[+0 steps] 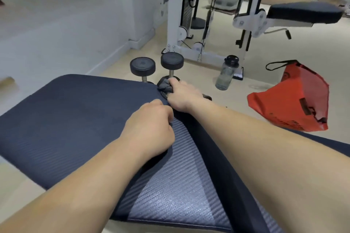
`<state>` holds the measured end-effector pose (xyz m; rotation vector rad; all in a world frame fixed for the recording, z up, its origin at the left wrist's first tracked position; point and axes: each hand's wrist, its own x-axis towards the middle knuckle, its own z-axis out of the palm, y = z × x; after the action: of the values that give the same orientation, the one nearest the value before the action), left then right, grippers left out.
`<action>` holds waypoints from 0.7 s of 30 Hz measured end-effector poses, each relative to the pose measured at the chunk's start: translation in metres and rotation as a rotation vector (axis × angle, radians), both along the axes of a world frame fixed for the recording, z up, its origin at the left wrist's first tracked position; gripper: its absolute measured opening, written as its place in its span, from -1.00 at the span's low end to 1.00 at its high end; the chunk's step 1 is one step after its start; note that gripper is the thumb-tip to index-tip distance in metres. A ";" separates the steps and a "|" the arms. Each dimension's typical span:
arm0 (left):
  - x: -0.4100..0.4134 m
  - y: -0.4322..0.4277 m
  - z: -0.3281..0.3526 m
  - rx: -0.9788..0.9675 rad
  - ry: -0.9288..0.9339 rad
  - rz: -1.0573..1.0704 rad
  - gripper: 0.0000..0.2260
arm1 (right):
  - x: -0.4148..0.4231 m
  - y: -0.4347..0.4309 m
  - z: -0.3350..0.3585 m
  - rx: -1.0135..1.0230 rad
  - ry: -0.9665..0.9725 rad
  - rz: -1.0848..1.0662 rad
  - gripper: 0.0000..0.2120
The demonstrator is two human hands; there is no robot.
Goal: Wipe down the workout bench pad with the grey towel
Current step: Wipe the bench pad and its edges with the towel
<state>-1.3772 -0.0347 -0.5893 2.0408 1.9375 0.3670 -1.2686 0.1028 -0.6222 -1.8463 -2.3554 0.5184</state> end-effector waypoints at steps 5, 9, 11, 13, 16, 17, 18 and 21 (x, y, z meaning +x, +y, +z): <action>0.007 -0.006 0.002 0.059 -0.034 -0.019 -0.72 | 0.043 -0.016 -0.003 0.062 -0.001 0.005 -0.53; 0.043 -0.012 0.006 0.123 -0.048 -0.106 -0.71 | 0.104 -0.060 -0.004 0.134 -0.078 -0.009 -0.54; 0.068 -0.017 0.006 0.142 -0.050 -0.166 -0.72 | 0.144 -0.087 0.000 0.194 -0.157 0.002 -0.53; 0.096 -0.025 0.008 0.152 -0.056 -0.231 -0.71 | 0.191 -0.115 0.008 0.191 -0.246 0.009 -0.51; 0.146 -0.047 0.007 0.163 -0.065 -0.354 -0.71 | 0.265 -0.163 0.020 0.101 -0.360 -0.006 -0.51; 0.162 -0.056 0.006 0.169 -0.074 -0.395 -0.71 | 0.289 -0.180 0.023 0.072 -0.390 -0.032 -0.50; 0.179 -0.065 0.005 0.175 -0.078 -0.434 -0.72 | 0.314 -0.197 0.025 0.046 -0.413 -0.069 -0.50; 0.231 -0.087 0.002 0.180 -0.063 -0.541 -0.73 | 0.379 -0.245 0.029 -0.037 -0.425 -0.224 -0.47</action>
<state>-1.1458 -0.1218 -0.5876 2.5216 1.2777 0.4762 -0.8895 -0.1417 -0.5928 -2.3995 -2.3342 0.1558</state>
